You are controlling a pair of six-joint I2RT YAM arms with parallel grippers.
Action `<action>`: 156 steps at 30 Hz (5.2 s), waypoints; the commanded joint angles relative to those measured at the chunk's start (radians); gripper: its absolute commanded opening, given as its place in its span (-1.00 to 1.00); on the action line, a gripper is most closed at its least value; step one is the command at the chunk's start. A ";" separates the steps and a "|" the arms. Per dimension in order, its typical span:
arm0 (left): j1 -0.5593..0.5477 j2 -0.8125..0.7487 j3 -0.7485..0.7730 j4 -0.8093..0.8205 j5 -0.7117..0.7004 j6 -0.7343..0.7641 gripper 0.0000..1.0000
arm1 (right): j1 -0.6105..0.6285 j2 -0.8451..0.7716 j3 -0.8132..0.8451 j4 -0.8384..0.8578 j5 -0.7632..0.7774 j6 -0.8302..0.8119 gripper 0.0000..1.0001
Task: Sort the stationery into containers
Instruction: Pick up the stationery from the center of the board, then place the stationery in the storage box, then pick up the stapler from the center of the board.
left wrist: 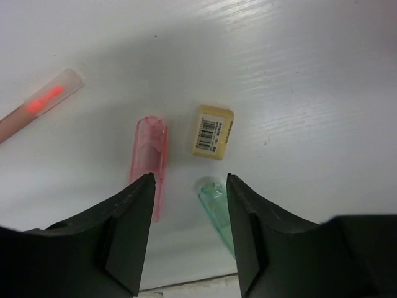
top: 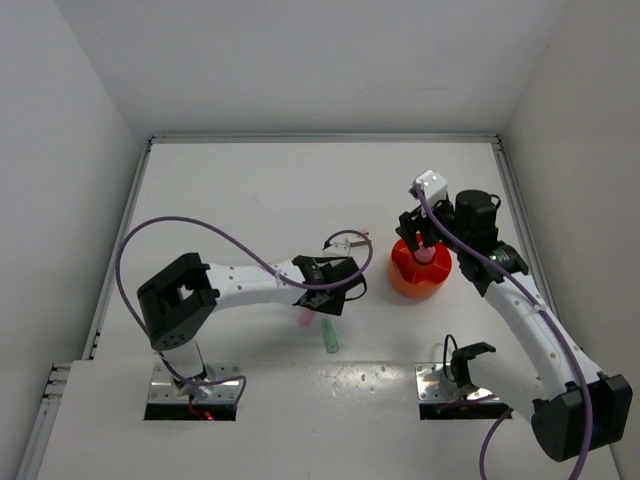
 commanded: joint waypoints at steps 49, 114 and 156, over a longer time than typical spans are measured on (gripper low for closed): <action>0.111 -0.032 0.147 0.509 0.272 -0.035 -0.66 | -0.004 -0.071 0.006 0.108 0.146 0.031 -1.00; 0.397 -0.738 -0.092 -0.133 -0.133 0.216 0.80 | 0.139 0.841 0.868 -0.992 -0.553 -0.872 0.28; 0.416 -0.985 -0.271 -0.021 -0.129 0.328 0.92 | 0.277 0.853 0.796 -0.483 -0.091 -0.743 -0.98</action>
